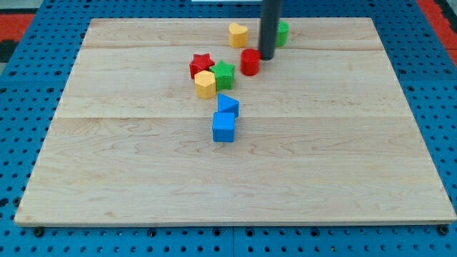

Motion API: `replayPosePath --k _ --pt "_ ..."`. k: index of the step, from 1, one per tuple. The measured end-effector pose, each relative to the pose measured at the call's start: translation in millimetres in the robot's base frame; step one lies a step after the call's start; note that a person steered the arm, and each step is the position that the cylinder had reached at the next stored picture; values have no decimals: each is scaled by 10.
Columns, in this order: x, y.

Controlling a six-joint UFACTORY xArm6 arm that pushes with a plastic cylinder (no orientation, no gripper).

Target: Slide the red circle into the red star

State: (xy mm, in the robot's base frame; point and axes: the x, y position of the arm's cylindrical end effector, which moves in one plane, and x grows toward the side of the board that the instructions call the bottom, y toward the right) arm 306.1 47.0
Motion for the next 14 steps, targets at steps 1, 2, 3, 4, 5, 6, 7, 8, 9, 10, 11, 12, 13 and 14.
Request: replayPosePath --k 1,2,3,4,5,6,7,8,9,10,11,12,13,14 --pt "50 -191" --pt "235 -123" --pt "510 -123" --pt "574 -129" --pt "376 -236" --pt "331 -564" --pt "331 -707" --pt "55 -573" --pt "-269 -337" --pt "-68 -904" --pt "225 -1185" --pt "234 -1211" --pt "-76 -1292" --pt "-5 -1988"
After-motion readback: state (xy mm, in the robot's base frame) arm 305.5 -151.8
